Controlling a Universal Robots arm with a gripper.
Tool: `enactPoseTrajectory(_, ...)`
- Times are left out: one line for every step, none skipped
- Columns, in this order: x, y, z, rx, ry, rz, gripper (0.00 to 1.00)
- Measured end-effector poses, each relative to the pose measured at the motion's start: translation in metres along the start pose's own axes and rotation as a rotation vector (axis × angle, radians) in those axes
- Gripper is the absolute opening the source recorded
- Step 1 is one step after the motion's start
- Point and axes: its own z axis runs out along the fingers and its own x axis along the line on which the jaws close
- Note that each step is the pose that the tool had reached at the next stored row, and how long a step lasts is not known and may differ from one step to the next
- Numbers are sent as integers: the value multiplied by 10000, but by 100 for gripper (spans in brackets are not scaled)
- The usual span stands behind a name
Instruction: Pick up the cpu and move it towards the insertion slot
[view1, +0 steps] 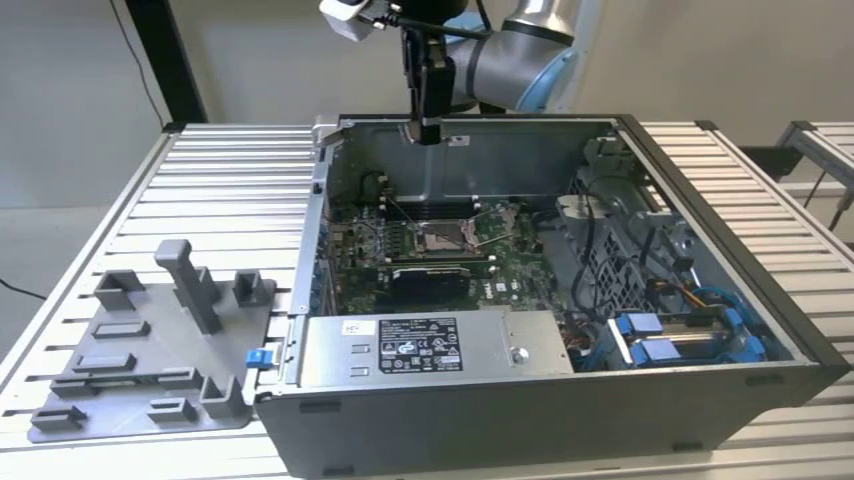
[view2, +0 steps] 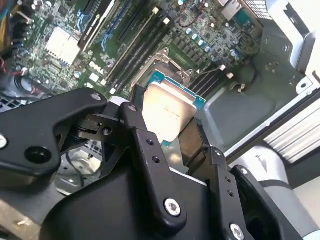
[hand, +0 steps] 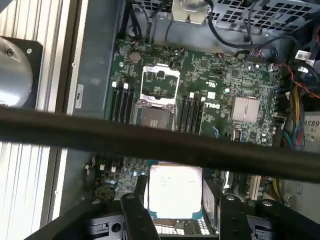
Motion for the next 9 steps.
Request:
enactPoseTrajectory(0,0,0,3,-8,182,0)
enactPoseTrajectory(0,0,1,5,-15,347,0)
enactPoseTrajectory(0,0,1,7,-21,513,0)
enactPoseTrajectory(0,0,2,9,-27,678,0)
enactPoseTrajectory(0,0,2,12,-35,843,0)
enactPoseTrajectory(0,0,3,14,-41,1008,0)
enactPoseTrajectory(0,0,3,17,-49,1184,0)
enactPoseTrajectory(0,0,4,19,-55,1350,0)
enactPoseTrajectory(0,0,4,21,-61,1520,0)
